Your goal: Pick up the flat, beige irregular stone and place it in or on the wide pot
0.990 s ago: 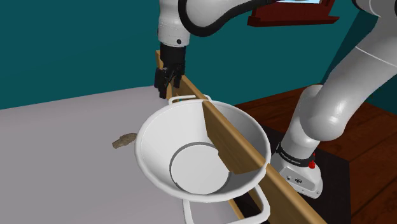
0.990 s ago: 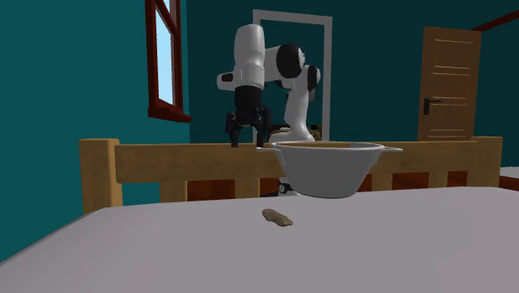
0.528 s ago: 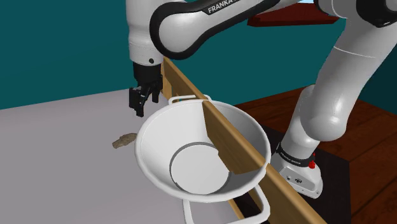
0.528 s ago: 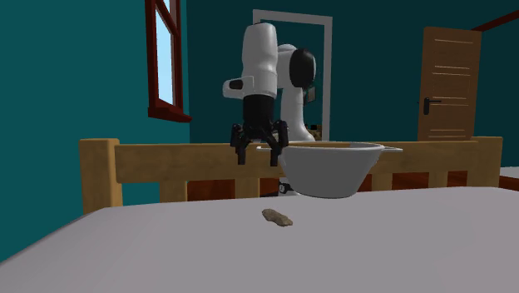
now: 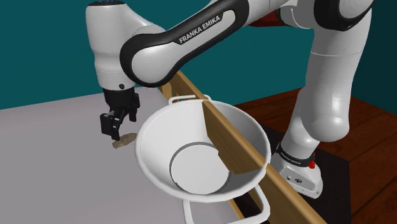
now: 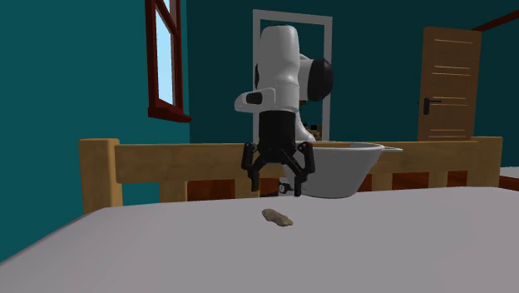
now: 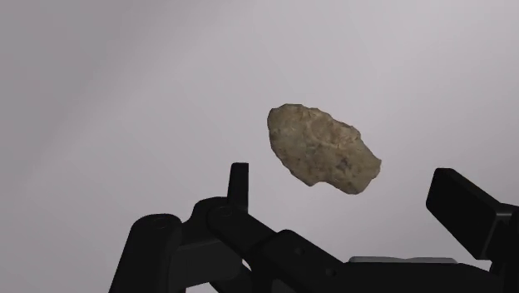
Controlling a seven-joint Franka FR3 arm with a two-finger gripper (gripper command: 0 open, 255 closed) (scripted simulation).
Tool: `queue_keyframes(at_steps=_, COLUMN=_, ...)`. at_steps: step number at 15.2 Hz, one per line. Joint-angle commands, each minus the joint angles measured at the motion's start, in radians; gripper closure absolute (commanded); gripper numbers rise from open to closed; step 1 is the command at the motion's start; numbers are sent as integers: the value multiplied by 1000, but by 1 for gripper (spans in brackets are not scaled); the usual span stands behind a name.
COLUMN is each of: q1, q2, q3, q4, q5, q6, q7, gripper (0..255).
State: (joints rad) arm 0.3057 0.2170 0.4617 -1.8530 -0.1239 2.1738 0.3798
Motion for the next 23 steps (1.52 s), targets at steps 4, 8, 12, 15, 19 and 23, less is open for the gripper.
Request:
queue_keyframes(at_steps=4, q1=14, q2=51, q3=-5, q4=-7, q5=-32, q6=52, q7=21, gripper=0)
queue_keyframes(at_steps=8, q1=19, q2=71, q3=-10, q4=-16, q5=-45, q6=79, q7=29, gripper=0)
queue_keyframes(at_steps=12, q1=19, q2=71, q3=-10, q4=-16, q5=-45, q6=79, q7=29, gripper=0)
queue_keyframes(at_steps=15, q1=19, q2=71, q3=-10, q4=-16, q5=-45, q6=79, q7=29, gripper=0)
queue_keyframes(at_steps=19, q1=18, q2=71, q3=-10, q4=-16, q5=-45, q6=79, q7=29, gripper=255)
queue_keyframes(at_steps=23, q1=20, q2=74, q3=-10, q4=-13, q5=-46, q6=79, q7=31, gripper=255)
